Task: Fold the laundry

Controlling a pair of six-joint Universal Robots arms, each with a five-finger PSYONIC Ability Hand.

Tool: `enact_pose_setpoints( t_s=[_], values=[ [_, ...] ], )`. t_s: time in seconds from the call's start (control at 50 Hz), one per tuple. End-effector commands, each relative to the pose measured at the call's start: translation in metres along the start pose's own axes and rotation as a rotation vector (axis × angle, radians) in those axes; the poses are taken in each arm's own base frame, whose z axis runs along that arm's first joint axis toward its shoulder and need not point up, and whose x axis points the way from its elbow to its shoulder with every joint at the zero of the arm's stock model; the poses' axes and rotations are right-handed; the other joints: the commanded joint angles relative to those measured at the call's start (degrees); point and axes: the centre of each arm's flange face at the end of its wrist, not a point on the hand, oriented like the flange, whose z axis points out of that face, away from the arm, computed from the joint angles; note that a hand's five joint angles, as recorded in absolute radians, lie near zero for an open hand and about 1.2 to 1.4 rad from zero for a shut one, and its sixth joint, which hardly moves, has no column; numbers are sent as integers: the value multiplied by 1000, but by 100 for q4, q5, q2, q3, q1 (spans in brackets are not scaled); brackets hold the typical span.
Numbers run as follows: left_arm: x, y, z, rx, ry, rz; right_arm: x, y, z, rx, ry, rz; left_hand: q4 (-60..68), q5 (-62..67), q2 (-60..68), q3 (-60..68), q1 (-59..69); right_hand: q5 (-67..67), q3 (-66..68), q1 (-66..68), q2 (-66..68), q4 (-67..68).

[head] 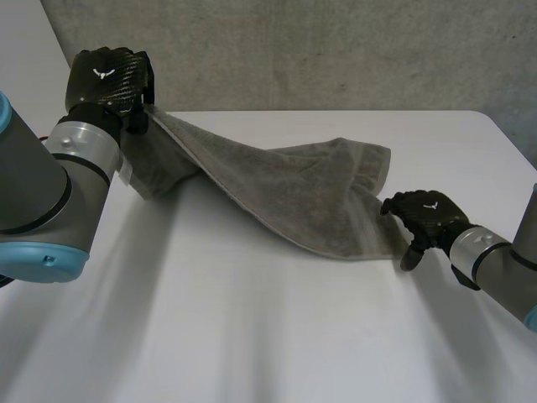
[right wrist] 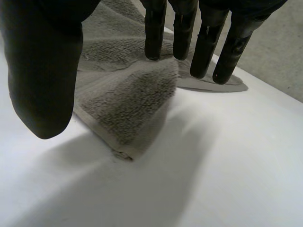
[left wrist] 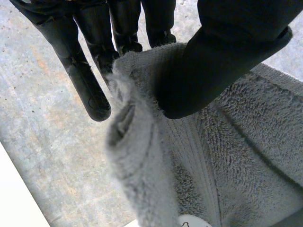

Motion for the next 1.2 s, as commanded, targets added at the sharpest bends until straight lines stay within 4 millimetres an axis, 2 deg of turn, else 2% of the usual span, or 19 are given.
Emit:
enact_pose_setpoints(
  t_s=[0.02,0.08,0.12,0.14,0.18,0.24,0.28,0.3,0.34,0.44,0.5,0.54,0.66,0.8,0.96,1.2],
  values=[
    [0,0,0,0,-1,1,-28,-4,-2,12,-64,53,1020,1166,1029,1027,1285,68,-177,-218,-221,-107],
    [-1,0,1,2,-2,1,-31,-5,-2,19,-71,77,1020,1166,1029,1027,1285,68,-177,-218,-221,-107],
    [0,-2,0,5,-1,1,-45,-11,-2,30,-99,129,1020,1166,1029,1027,1285,84,-160,-201,-204,-90],
    [0,-2,0,5,-1,1,-46,-11,-2,30,-100,130,1020,1166,1029,1027,1285,84,-160,-201,-204,-90],
    [-1,-4,1,12,-2,0,-62,-20,-4,49,-133,192,1020,1166,1029,1027,1285,101,-143,-185,-187,-73],
    [-1,-7,0,20,-4,-2,-70,-24,-5,57,-144,223,1020,1166,1029,1027,1285,101,-143,-185,-187,-73],
    [-3,-13,-2,35,-8,-3,-93,-30,-8,65,-168,269,1020,1166,1029,1027,1285,51,-193,-235,-237,-123],
    [-3,-13,-2,35,-9,-3,-93,-30,-8,65,-168,269,1020,1166,1029,1027,1285,51,-193,-235,-238,-123],
    [-3,-16,-3,39,-8,-4,-115,-33,-9,78,-175,282,1020,1166,1029,1027,1285,-50,-294,-335,-338,-224],
    [-5,-20,-4,51,-10,-5,-135,-28,2,105,-138,272,1020,1166,1029,1027,1285,-50,-294,-336,-339,-224],
    [-4,-20,-4,50,-10,-5,-138,-26,6,113,-122,268,1020,1166,1029,1027,1285,0,-244,-286,-288,-174],
    [-5,-20,-5,50,-10,-5,-143,-19,17,117,-94,275,1020,1166,1029,1027,1285,84,-160,-202,-205,-90],
    [-5,-21,-4,54,-13,-5,-141,-13,32,130,-46,311,1020,1166,1029,1027,1285,303,59,17,14,129],
    [-7,-27,-6,67,-18,-7,-139,-8,43,131,-18,319,1020,1166,1029,1027,1285,1428,1184,1142,1139,1254],
    [-8,-29,-5,74,-21,-8,-137,-7,40,122,-17,325,1020,1166,1029,1027,1285,1968,1724,1682,1679,1794],
    [-7,-28,-7,69,-16,-8,-143,-16,33,141,-65,382,1020,1166,1029,1027,1285,1935,1691,1649,1646,1761]
  ],
)
